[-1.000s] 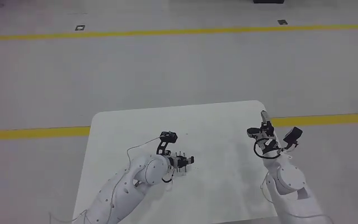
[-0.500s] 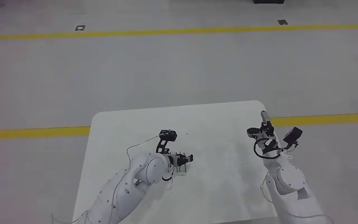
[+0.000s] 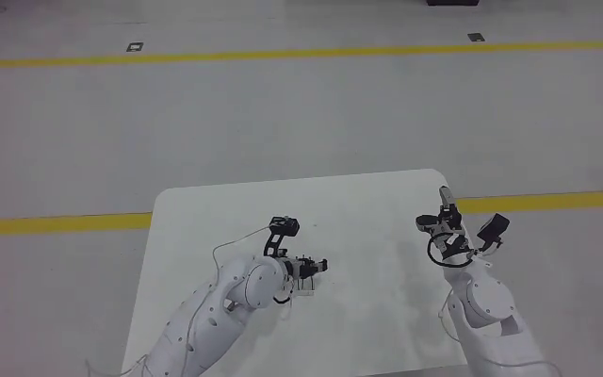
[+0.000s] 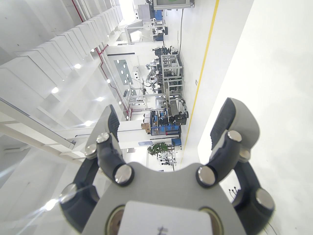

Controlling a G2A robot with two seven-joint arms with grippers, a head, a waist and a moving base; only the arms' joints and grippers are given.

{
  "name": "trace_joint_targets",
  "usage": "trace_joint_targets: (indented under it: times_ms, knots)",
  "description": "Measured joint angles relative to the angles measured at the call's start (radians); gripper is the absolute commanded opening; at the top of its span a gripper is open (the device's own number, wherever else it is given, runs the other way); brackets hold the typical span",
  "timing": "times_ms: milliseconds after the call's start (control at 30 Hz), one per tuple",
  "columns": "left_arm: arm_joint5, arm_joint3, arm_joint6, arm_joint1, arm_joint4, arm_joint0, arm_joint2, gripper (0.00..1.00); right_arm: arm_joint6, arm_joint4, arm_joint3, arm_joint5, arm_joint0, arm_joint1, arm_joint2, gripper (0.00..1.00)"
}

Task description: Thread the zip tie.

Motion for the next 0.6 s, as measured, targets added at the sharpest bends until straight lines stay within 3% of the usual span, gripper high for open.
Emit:
trace_joint_targets:
  times_ms: [67,133,333,600]
  knots:
    - [0.000,-0.019,-0.024,-0.001,0.012,0.006,-0.007,0.73,0.000,0.000,0.000,0.000,0.000,0.000,0.000,1.00]
    - [0.000,-0.032,-0.049,-0.003,0.021,0.012,-0.016,0.49,0.000,0.000,0.000,0.000,0.000,0.000,0.000,1.00]
    - [0.000,-0.030,-0.088,-0.019,0.061,0.028,-0.036,0.39,0.000,0.000,0.000,0.000,0.000,0.000,0.000,1.00]
    - [0.000,0.037,-0.087,-0.058,0.122,0.029,-0.030,0.34,0.000,0.000,0.000,0.000,0.000,0.000,0.000,1.00]
